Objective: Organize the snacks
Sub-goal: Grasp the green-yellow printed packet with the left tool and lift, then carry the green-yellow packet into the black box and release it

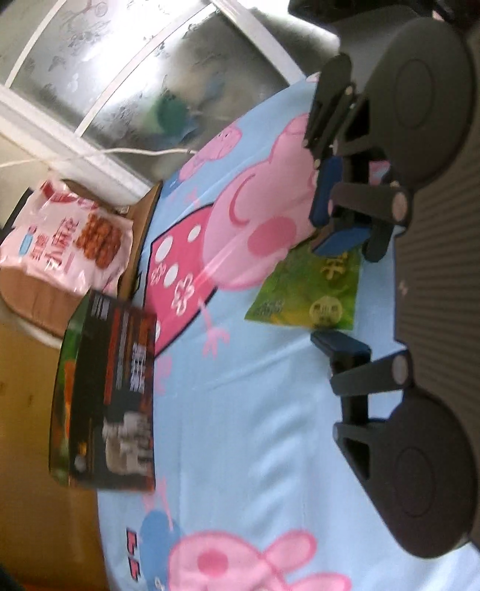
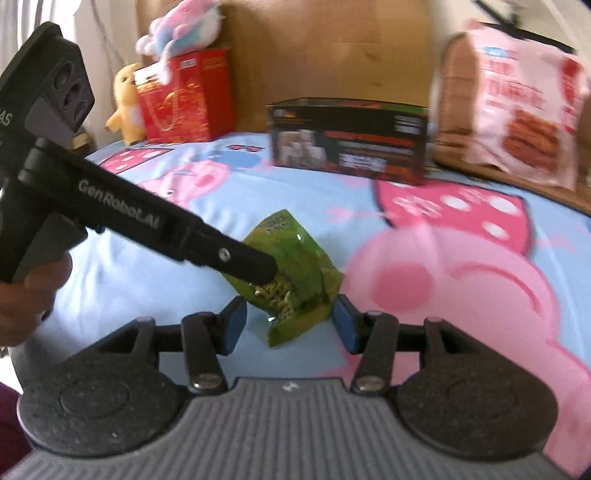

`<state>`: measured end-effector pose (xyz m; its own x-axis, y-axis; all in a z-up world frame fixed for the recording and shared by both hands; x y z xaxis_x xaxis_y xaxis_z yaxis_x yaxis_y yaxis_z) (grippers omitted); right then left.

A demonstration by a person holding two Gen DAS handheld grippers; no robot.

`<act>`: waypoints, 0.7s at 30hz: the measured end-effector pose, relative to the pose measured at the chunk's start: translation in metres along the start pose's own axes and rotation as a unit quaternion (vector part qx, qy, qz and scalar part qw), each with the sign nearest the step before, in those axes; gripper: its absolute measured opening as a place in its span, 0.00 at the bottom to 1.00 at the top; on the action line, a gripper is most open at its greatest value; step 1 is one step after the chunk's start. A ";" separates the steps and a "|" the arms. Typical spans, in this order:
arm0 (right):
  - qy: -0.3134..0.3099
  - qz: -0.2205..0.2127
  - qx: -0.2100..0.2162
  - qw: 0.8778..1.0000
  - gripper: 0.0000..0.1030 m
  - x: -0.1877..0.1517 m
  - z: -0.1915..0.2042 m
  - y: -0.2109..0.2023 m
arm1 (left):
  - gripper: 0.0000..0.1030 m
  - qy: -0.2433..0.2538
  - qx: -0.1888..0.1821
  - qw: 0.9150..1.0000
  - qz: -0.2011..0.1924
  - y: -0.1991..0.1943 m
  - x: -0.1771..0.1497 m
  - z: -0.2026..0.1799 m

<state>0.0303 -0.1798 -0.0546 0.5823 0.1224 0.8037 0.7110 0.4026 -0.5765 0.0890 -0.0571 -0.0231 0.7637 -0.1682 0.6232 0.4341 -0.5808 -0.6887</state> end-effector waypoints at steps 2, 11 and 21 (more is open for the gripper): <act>0.013 -0.010 -0.002 1.000 0.53 -0.005 -0.006 -0.005 | 0.31 -0.005 -0.020 1.000 0.007 0.007 0.001 -0.008; -0.009 -0.048 -0.026 0.998 0.31 -0.007 -0.007 -0.006 | 0.16 -0.008 -0.053 0.999 0.007 0.007 0.017 -0.020; -0.090 -0.156 -0.066 0.981 0.23 0.083 -0.012 0.010 | 0.17 0.023 -0.038 0.995 -0.093 -0.031 0.107 -0.007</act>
Point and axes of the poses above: each gripper's, at about its wrist camera, not at the fingertips, and y roughly the way its jaws point, z to its left, x to its top, the point moved 5 cm from there along y, roughly the way its jaws point, and after that the axes turned 4 degrees about y, right-handed, at the moved point
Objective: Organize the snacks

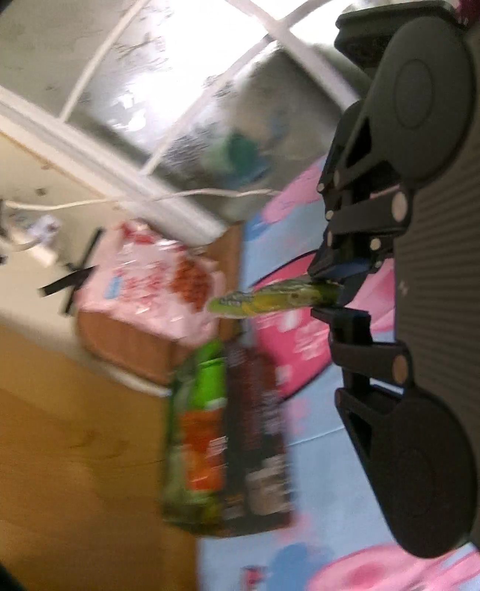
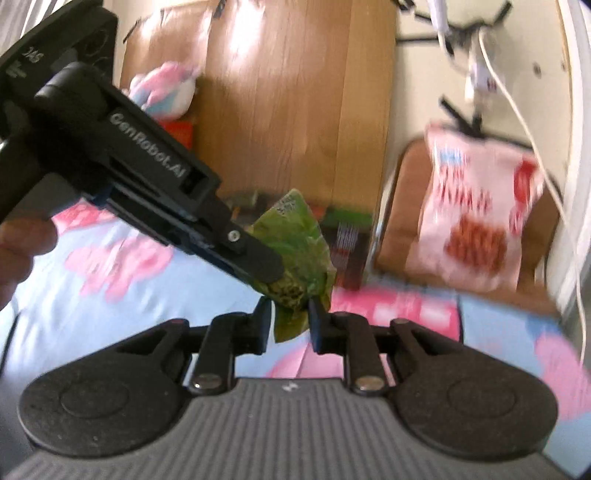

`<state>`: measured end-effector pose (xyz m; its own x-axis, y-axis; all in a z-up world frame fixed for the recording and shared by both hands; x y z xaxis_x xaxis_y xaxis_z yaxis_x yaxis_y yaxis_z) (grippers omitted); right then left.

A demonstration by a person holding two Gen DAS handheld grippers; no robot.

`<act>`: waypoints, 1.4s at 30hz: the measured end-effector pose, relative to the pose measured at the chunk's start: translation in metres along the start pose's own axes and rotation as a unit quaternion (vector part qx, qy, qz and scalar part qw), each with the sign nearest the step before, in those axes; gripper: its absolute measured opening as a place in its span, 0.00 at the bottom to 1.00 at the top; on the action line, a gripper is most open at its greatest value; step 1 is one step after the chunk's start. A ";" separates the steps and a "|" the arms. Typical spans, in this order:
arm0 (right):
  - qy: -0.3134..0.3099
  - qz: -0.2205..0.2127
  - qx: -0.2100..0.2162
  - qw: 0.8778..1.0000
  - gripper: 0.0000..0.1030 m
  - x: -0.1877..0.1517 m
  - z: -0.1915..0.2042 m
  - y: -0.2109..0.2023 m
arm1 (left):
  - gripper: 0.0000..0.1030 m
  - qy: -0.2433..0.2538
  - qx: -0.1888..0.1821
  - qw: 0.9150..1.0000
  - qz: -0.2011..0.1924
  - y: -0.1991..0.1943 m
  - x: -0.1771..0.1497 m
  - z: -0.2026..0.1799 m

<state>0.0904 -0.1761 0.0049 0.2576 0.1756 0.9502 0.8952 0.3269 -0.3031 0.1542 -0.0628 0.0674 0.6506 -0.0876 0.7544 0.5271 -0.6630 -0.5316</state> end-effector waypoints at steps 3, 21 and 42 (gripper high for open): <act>-0.021 -0.019 -0.009 1.000 0.22 0.024 -0.005 0.033 | 0.16 -0.009 0.013 1.000 -0.018 0.005 0.031 0.021; 0.084 0.016 -0.016 0.996 0.32 0.031 -0.042 0.076 | 0.33 -0.008 0.158 0.987 -0.029 0.041 0.046 0.084; 0.265 0.101 0.067 0.957 0.38 -0.054 0.020 -0.063 | 0.42 -0.019 0.282 0.959 0.027 -0.071 -0.141 0.015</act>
Point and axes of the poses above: each gripper's, at about its wrist camera, not at the fingertips, and y roughly the way its jaws point, z to its left, x to its top, the point moved 5 cm from there along y, roughly the way its jaws point, and after that the axes turned 4 degrees about y, right-handed, at the moved point
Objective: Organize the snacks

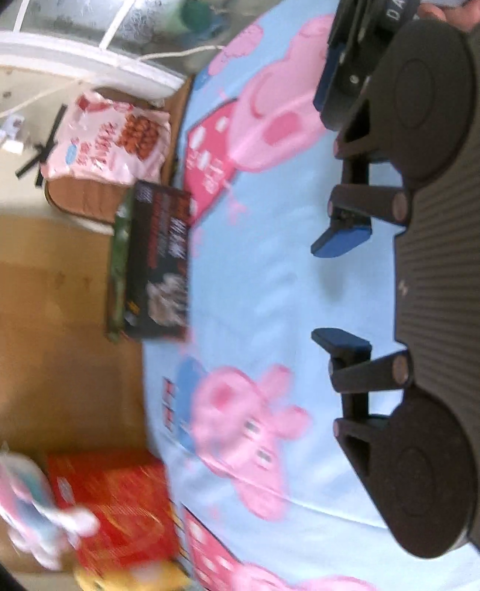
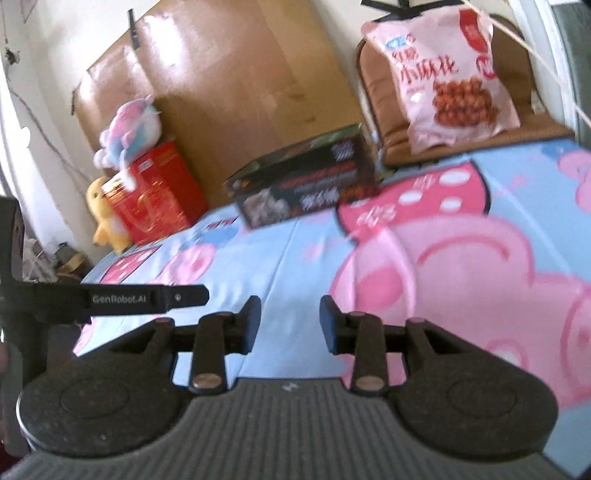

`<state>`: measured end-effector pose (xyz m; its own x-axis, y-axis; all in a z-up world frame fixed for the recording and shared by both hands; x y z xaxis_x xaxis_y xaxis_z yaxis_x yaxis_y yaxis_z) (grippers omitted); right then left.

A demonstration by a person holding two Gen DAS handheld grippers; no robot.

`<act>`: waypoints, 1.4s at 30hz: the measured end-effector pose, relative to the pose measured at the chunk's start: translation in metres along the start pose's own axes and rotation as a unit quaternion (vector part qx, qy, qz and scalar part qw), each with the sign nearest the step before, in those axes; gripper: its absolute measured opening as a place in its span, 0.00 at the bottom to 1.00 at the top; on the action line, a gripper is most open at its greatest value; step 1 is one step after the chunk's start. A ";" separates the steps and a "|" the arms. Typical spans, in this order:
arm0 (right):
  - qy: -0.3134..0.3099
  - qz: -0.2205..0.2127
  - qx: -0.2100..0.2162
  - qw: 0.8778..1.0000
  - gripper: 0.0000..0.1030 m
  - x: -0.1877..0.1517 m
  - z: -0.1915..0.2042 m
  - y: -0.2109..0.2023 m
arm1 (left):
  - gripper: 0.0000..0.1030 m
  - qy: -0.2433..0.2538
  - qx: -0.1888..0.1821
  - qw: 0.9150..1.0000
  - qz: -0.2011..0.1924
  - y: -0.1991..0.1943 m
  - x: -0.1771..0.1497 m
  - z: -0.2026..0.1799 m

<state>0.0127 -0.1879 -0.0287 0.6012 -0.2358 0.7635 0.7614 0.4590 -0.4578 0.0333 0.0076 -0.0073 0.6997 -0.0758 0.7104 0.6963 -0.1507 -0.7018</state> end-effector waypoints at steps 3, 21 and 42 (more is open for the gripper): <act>-0.011 0.008 0.004 1.000 0.38 -0.019 0.013 -0.005 | 0.45 -0.013 0.022 1.000 0.006 -0.009 -0.027 0.006; -0.020 -0.041 -0.031 0.998 0.51 -0.033 0.032 -0.036 | 0.85 0.021 0.027 0.998 -0.050 -0.028 -0.034 -0.020; 0.017 -0.051 -0.065 0.996 0.85 -0.028 0.007 -0.025 | 1.00 0.048 0.059 0.997 -0.018 -0.002 -0.026 -0.025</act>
Point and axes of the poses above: each gripper's, at about its wrist camera, not at the fingertips, and y roughly the way its jaws point, z to its left, x to its top, the point moved 5 cm from there along y, roughly the way its jaws point, and after that the axes turned 4 degrees about y, right-handed, at the moved point
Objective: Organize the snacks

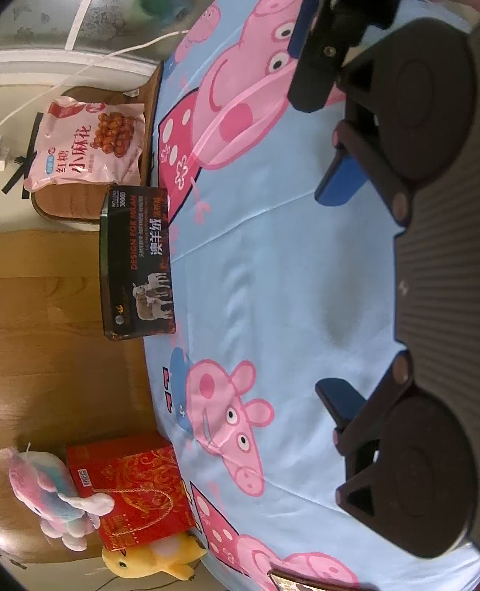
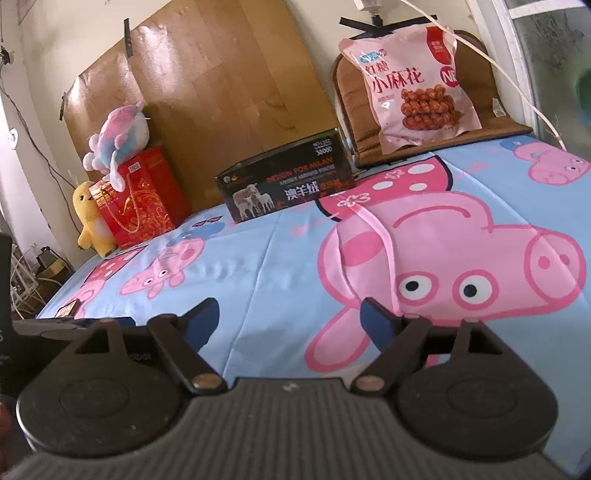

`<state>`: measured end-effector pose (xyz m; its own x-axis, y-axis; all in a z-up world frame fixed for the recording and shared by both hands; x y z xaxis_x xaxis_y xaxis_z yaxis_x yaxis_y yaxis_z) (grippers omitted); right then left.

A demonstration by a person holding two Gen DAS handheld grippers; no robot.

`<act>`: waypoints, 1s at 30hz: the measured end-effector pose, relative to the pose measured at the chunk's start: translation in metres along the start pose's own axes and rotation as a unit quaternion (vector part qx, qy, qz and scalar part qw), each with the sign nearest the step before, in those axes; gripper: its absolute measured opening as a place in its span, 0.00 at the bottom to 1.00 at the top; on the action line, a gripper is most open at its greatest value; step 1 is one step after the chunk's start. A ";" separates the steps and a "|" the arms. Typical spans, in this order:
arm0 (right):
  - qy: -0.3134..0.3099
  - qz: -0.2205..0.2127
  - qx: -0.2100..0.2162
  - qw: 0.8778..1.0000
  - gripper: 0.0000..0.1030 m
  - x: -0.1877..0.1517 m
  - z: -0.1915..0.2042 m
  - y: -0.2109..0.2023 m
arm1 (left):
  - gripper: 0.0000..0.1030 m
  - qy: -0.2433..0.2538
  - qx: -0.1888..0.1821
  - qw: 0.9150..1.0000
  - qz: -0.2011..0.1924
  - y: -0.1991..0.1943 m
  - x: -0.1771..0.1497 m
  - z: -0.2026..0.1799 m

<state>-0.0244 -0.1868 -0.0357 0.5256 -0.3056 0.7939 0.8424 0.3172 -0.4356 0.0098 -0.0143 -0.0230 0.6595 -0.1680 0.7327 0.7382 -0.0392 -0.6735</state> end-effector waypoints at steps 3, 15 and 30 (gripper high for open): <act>0.005 0.007 0.000 1.000 0.85 0.001 -0.006 0.004 | 1.00 -0.004 -0.003 1.000 0.014 0.007 -0.001 0.002; 0.009 0.024 0.001 1.000 0.89 0.000 -0.013 0.013 | 1.00 -0.013 -0.010 1.000 0.018 0.014 -0.005 0.003; 0.021 0.026 0.018 0.999 0.98 0.001 -0.015 0.016 | 1.00 -0.015 -0.013 1.000 0.023 0.009 -0.009 0.002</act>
<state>-0.0093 -0.1955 -0.0483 0.5742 -0.3240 0.7519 0.8090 0.3652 -0.4605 0.0108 -0.0110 -0.0357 0.6966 -0.1413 0.7034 0.7034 -0.0586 -0.7084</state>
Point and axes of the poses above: each gripper's, at about its wrist camera, not at the fingertips, and y roughly the way its jaws point, z to its left, x to its top, the point moved 5 cm from there along y, roughly the way its jaws point, and after that the axes turned 4 degrees about y, right-handed, at the moved point
